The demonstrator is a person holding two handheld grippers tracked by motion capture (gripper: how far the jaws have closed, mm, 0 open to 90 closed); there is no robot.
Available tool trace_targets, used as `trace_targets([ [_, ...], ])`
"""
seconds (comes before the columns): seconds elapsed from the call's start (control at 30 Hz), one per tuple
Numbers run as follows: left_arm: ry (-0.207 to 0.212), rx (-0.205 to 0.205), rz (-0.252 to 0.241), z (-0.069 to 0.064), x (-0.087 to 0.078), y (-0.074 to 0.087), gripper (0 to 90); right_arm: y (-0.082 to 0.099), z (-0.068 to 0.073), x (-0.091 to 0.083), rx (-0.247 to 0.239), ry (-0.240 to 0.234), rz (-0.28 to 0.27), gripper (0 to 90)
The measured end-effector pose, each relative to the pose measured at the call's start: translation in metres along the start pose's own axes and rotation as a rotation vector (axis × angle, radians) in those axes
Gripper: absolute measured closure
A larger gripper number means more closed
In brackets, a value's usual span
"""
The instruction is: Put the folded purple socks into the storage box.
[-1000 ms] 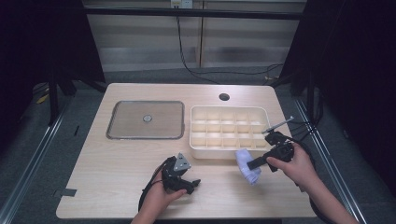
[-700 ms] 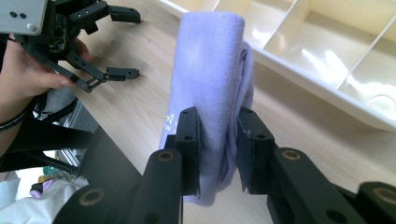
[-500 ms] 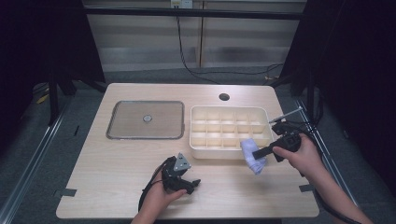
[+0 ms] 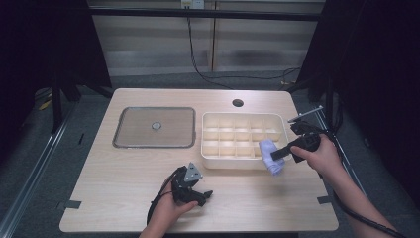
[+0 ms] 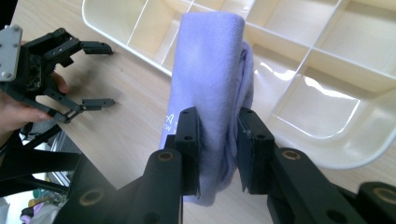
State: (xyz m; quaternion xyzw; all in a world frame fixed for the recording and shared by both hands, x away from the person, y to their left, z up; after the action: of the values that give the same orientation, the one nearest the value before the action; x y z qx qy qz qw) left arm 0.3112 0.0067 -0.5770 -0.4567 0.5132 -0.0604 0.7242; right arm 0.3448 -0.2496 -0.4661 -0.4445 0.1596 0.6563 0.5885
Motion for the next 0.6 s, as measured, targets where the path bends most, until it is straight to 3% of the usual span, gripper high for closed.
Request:
trace_targets([
  [0.27,0.001,-0.002,-0.002,0.0,0.0,0.0,16.1,-0.01,-0.007,-0.004,0.03,0.009,-0.017,72.8],
  [0.6,0.001,-0.002,-0.002,0.0,0.0,0.0,16.1,-0.018,-0.017,-0.001,0.03,0.031,-0.005,72.6],
])
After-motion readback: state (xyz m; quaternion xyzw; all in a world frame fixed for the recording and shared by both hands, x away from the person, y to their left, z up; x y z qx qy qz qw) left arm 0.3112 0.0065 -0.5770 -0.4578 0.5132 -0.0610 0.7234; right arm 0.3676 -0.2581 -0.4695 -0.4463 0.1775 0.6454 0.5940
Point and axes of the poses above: each handheld gripper's, and its own axes: x roughly forward along the jaws, y roughly out of its underside, z roughly to its left, the point moved 10 cm from there along x, roughly forward along the jaws, and after that the axes turned 7 degrees about -y, right-handed, at the moved point
